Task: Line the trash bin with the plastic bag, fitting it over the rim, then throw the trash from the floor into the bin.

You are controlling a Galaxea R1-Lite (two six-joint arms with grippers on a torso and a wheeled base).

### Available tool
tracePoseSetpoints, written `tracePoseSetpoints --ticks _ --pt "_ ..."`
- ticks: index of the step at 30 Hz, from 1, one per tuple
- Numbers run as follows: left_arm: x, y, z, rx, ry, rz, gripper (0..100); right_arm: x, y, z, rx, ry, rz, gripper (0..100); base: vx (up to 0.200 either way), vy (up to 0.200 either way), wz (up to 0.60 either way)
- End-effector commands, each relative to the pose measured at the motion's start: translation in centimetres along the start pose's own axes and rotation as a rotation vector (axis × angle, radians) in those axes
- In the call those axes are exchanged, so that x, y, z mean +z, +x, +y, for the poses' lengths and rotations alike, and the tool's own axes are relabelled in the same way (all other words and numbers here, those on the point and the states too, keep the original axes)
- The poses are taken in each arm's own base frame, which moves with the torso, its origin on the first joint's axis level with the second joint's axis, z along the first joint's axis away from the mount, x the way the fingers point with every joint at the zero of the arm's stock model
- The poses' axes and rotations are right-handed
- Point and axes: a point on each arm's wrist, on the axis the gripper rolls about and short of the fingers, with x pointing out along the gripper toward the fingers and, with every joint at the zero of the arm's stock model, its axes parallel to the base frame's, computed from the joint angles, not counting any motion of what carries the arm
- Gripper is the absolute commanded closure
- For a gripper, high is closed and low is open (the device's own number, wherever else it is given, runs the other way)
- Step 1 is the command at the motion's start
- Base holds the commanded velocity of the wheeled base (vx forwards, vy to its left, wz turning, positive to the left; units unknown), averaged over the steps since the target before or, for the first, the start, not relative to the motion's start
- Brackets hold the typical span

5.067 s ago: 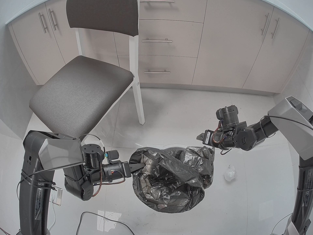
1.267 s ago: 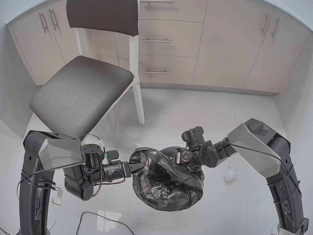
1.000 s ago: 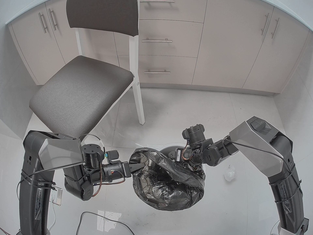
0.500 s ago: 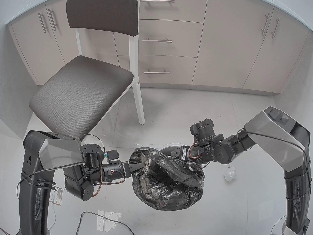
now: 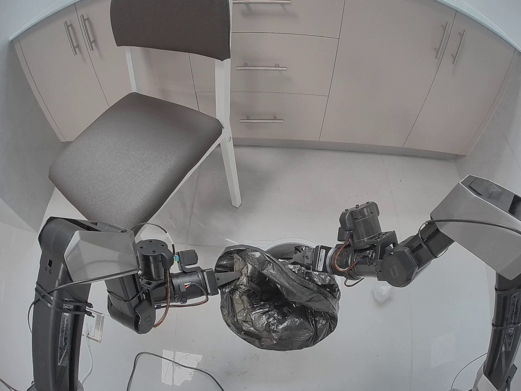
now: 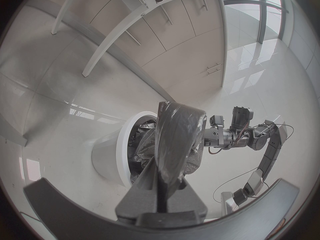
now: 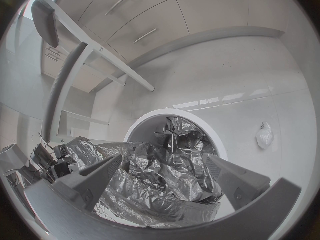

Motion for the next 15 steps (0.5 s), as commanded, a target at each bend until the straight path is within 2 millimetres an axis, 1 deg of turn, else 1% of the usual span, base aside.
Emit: tracePoseSetpoints --ticks 1,5,15 --pt "-0.05 0.02 0.02 0.000 -0.001 0.001 100 0.01 -1.19 -0.60 -0.005 0.007 -0.015 0 0.000 0.000 0.00" --pt "-0.05 0.02 0.02 0.000 -0.001 0.001 100 -0.06 -1.70 -0.61 0.008 -0.010 -0.038 0 0.000 0.000 0.00" --pt "-0.05 0.02 0.02 0.000 -0.001 0.001 100 -0.60 -1.50 -0.38 0.025 -0.023 -0.045 0 0.000 0.000 0.00"
